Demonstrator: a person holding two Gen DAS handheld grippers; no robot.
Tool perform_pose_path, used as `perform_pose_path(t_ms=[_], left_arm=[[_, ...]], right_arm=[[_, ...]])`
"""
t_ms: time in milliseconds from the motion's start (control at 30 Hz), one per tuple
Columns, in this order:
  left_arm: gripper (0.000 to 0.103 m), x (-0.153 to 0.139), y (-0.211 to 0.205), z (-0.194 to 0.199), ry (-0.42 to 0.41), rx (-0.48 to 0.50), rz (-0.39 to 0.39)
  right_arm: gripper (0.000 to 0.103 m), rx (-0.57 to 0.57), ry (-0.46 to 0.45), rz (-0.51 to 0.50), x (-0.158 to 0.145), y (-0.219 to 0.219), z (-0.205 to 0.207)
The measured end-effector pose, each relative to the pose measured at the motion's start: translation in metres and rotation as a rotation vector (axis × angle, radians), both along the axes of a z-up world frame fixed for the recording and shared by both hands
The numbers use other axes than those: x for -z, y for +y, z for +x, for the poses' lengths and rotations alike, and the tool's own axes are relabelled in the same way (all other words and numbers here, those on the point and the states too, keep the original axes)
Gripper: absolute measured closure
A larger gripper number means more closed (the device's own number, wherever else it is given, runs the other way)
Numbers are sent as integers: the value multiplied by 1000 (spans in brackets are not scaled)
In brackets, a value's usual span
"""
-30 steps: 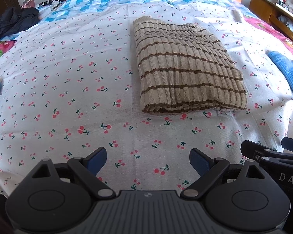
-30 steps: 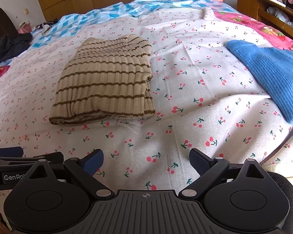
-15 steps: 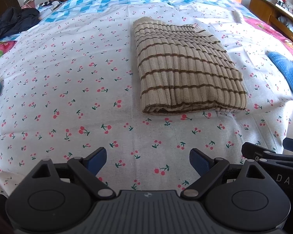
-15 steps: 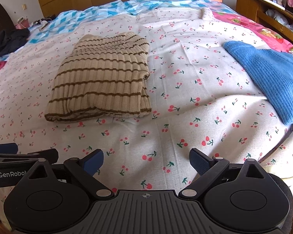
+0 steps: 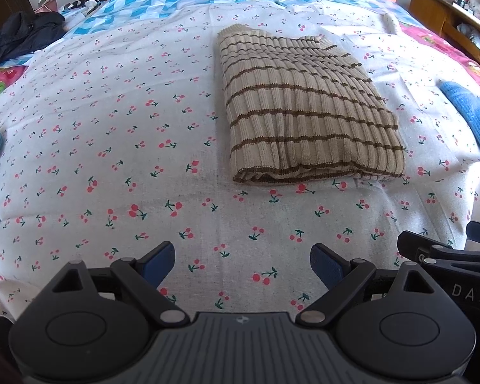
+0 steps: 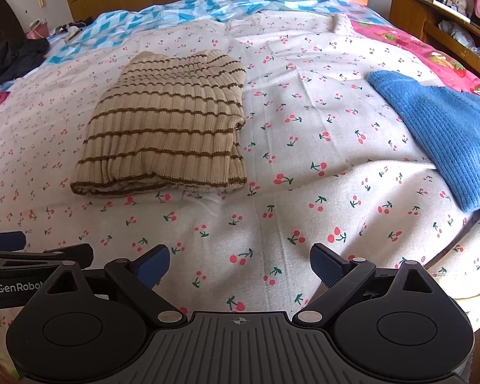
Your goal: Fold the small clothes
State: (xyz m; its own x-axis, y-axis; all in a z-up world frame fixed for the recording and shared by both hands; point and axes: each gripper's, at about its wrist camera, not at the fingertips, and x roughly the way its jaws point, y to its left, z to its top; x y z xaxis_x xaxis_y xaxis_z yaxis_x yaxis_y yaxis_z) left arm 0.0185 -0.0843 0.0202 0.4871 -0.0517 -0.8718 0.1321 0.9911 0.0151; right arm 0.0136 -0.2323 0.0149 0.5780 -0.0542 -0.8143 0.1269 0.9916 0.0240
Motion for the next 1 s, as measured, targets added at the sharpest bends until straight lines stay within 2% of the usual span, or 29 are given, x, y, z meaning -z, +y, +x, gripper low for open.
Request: perform_pose_path(t_ms=[1000], left_arm=[[8, 0, -2, -1, 10, -6, -2]], right_arm=[[7, -6, 1, -10, -2, -1, 1]])
